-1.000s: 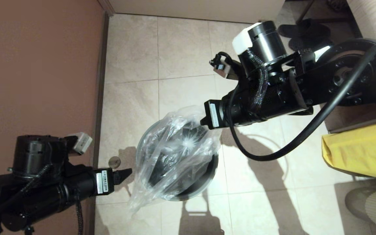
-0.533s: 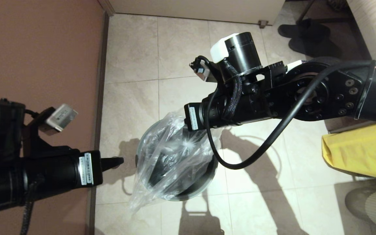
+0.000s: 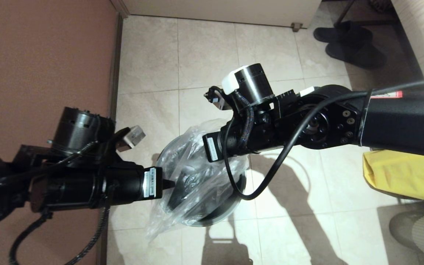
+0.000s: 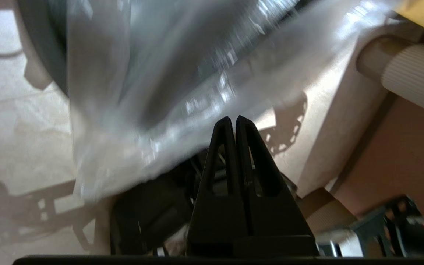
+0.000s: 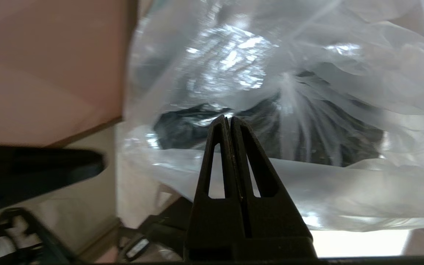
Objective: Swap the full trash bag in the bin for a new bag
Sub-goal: Put the new garbage bag on the trash can
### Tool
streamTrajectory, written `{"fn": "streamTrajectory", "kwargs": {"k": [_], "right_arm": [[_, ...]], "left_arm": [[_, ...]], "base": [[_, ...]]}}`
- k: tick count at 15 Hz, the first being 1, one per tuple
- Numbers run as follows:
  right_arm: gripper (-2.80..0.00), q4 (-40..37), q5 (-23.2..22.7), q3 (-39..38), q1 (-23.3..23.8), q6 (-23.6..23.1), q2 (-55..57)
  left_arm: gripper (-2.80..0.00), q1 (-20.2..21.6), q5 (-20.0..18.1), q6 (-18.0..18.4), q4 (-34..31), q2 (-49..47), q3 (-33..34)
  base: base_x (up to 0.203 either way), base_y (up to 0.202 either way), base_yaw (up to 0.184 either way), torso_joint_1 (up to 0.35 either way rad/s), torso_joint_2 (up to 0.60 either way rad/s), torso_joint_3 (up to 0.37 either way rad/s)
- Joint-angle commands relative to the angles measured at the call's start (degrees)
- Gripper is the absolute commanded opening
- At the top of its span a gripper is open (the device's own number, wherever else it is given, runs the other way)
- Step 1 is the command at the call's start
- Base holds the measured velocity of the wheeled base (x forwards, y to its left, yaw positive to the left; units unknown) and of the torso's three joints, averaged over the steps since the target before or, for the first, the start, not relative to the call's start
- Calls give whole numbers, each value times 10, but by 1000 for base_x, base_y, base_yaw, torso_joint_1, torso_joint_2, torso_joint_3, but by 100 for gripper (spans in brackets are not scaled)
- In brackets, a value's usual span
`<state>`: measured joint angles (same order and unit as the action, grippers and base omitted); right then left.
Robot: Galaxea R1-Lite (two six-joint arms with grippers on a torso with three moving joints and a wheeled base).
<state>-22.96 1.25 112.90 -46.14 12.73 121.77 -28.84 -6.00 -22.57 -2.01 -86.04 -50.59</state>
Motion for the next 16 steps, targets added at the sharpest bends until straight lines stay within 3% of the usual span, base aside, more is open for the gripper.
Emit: {"fn": "streamTrajectory", "kwargs": {"k": [1, 8, 13, 16], "right_arm": [[-280, -21, 13, 0, 1, -14, 14], [-280, -86, 35, 0, 8, -30, 14], [-280, -177, 49, -4, 6, -22, -10], [-280, -189, 48, -12, -9, 15, -8]], "left_arm": [[-280, 7, 0, 0, 32, -87, -6], [-280, 32, 7, 11, 81, -207, -96], [-280, 83, 28, 10, 76, -192, -148], [-280, 91, 28, 9, 75, -161, -147]], "base": [[0, 0, 0, 0, 0, 0], [0, 0, 0, 0, 0, 0], [0, 0, 0, 0, 0, 0], [0, 0, 0, 0, 0, 0]]}}
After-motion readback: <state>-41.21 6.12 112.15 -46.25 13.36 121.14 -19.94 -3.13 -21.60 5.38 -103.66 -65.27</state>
